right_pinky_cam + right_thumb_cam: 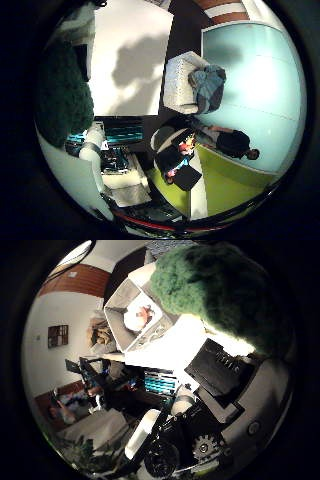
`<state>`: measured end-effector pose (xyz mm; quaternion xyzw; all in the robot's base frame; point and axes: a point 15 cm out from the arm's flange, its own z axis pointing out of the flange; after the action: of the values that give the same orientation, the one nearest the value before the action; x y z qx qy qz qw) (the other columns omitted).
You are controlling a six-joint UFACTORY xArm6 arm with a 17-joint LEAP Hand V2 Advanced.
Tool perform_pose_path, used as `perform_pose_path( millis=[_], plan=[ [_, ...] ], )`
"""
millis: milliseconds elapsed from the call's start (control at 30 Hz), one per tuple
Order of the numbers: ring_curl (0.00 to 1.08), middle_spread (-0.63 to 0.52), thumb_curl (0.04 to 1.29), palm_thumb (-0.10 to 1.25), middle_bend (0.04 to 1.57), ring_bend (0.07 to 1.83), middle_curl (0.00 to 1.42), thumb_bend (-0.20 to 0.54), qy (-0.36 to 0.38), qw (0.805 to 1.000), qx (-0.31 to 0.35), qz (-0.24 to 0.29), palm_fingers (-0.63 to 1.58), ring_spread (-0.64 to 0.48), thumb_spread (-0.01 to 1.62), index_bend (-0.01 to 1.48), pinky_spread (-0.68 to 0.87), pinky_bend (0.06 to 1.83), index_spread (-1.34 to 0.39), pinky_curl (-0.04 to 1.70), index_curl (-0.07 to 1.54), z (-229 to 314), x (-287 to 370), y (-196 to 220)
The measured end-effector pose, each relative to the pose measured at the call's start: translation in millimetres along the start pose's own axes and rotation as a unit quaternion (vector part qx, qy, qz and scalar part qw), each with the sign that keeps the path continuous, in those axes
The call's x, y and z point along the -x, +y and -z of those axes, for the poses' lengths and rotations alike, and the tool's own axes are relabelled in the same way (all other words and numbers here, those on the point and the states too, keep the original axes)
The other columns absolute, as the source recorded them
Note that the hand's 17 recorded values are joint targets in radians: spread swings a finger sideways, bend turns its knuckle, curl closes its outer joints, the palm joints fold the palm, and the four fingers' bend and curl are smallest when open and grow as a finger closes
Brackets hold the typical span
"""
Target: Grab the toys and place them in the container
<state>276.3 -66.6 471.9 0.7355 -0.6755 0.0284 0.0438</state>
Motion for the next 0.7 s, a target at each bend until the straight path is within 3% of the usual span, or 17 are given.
perform_pose_path(
  millis=[700],
  plan=[
    [0.89, -0.18, 0.83, 1.03, 1.25, 1.27, 0.94, -0.019, -0.017, 0.992, -0.069, 0.109, 1.06, -0.27, 0.74, 0.98, -0.22, 1.15, -0.28, 1.15, 0.99, 85.1, 146.7, -52.0]
  ],
)
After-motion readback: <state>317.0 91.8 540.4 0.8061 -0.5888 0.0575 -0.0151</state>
